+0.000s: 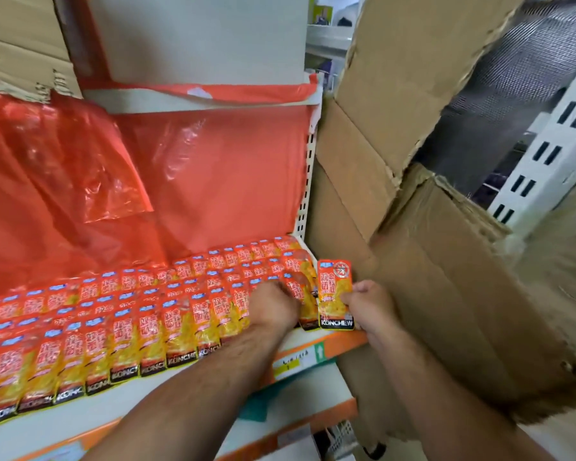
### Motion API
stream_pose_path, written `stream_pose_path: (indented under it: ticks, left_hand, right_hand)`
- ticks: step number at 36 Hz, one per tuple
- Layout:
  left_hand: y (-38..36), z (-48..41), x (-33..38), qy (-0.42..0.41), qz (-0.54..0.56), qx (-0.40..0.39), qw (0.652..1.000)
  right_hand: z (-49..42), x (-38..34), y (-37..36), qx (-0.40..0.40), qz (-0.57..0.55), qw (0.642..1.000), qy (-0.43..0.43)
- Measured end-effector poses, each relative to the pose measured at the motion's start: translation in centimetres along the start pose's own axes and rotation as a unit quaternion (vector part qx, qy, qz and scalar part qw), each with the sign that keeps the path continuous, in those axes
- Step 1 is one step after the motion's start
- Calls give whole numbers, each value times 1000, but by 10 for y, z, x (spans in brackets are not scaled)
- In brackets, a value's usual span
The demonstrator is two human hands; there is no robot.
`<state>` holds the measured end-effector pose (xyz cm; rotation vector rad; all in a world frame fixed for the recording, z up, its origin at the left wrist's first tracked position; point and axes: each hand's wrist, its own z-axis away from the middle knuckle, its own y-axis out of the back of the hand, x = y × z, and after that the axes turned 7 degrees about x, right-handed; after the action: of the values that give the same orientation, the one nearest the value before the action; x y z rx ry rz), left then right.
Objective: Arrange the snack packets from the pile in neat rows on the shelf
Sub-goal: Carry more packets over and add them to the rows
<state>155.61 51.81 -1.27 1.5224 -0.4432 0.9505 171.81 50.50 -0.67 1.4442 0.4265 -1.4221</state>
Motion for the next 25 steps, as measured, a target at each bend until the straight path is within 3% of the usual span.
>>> stream_pose_path:
  ticks: [19,25]
  left_hand:
    - [-11,-3,4,-65,-60,21,996]
    - [4,1,-3,-114,-89,56,988]
  right_hand:
    - [-31,1,-3,-63,71,995,17]
    - [-32,-8,-14,-89,163,981,54]
